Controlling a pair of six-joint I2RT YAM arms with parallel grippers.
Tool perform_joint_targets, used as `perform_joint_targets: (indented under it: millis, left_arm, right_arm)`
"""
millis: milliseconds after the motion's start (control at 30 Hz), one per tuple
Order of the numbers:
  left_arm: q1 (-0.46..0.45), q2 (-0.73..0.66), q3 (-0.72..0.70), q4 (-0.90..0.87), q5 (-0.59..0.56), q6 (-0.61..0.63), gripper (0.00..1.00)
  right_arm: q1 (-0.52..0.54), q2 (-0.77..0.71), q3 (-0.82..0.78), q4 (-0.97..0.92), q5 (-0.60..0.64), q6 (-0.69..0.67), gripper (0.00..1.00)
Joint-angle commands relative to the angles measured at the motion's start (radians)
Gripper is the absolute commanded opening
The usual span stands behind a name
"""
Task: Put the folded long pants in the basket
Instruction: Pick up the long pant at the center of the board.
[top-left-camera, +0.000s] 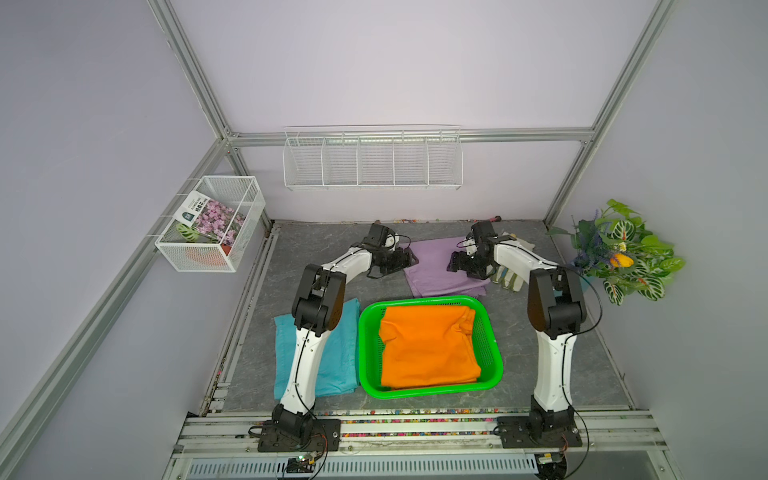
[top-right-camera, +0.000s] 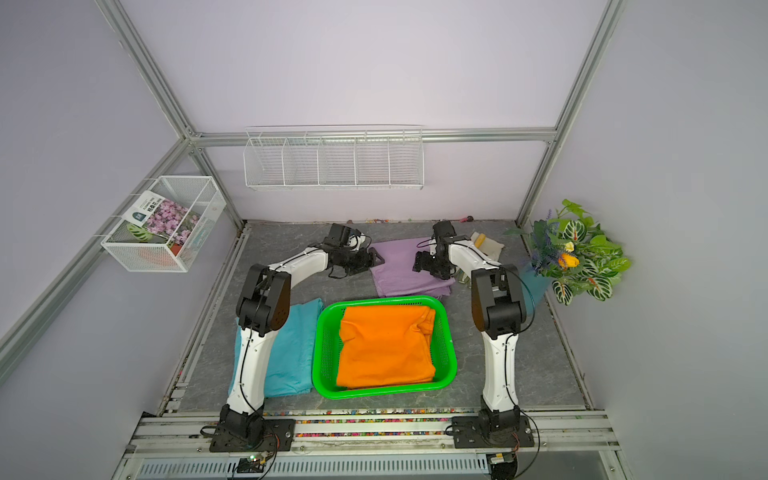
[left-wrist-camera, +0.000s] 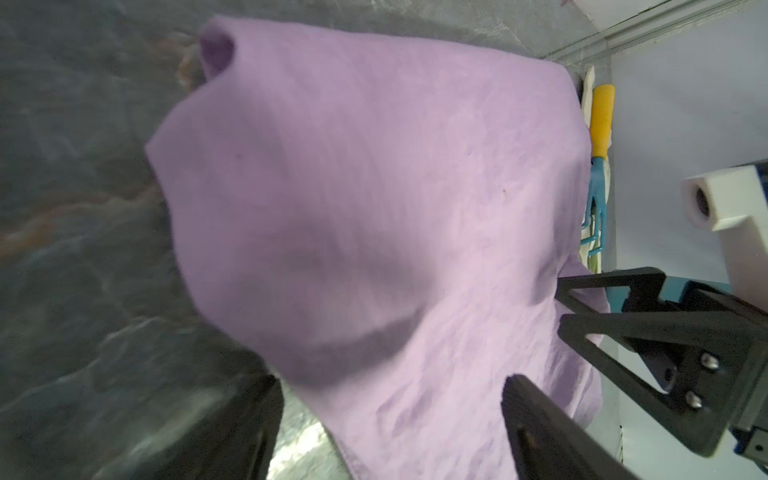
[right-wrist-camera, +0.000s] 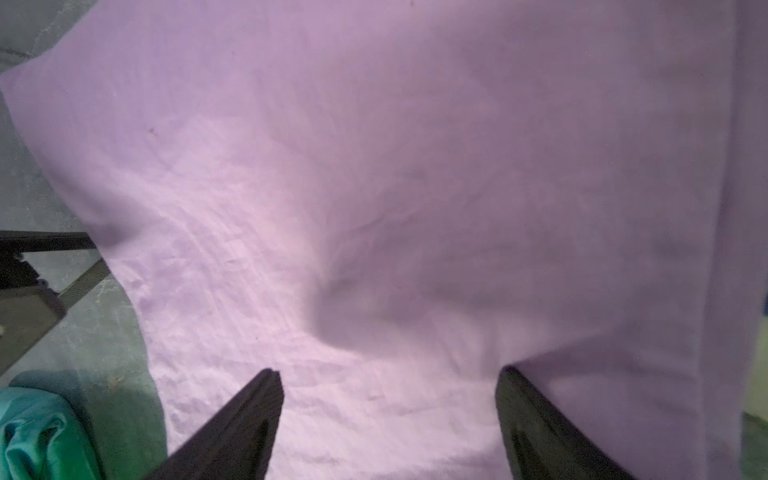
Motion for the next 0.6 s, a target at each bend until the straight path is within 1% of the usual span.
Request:
perform_joint_targets:
  millis: [0, 133, 200, 267, 367, 400, 433, 467, 567]
  left_arm:
    - [-0.015, 0.075, 0.018, -0.046, -0.003, -0.035, 0.85]
    - [-0.035, 0.110, 0.071, -0.041, 0.010, -0.046, 0.82]
    - [-0.046, 0.129, 0.100, -0.040, 0.021, -0.052, 0.76]
    - [-0.054, 0.147, 0.125, -0.040, 0.038, -0.057, 0.65]
    - [-0.059, 0.162, 0.146, -0.040, 0.056, -0.057, 0.37]
    - [-0.059, 0.164, 0.148, -0.041, 0.060, -0.054, 0.26]
    - [-0.057, 0.165, 0.150, -0.047, 0.063, -0.049, 0.11]
    - [-0.057, 0.164, 0.151, -0.051, 0.063, -0.042, 0.00]
    - [-0.053, 0.155, 0.148, -0.074, 0.052, -0.023, 0.00]
  right_arm:
    - [0.004, 0.053, 0.003, 0.010, -0.058, 0.012, 0.85]
    - [0.005, 0.063, 0.003, 0.007, -0.074, 0.003, 0.85]
    - [0.006, 0.068, 0.003, 0.002, -0.077, 0.000, 0.84]
    - [0.006, 0.070, 0.002, 0.001, -0.079, -0.002, 0.84]
    - [0.005, 0.070, 0.002, -0.003, -0.075, -0.006, 0.84]
    - [0.006, 0.070, 0.003, -0.005, -0.074, -0.007, 0.84]
    - [0.006, 0.070, 0.005, -0.006, -0.074, -0.008, 0.84]
    - [0.006, 0.069, 0.006, -0.006, -0.073, -0.008, 0.84]
    - [0.006, 0.064, 0.012, -0.006, -0.074, -0.009, 0.84]
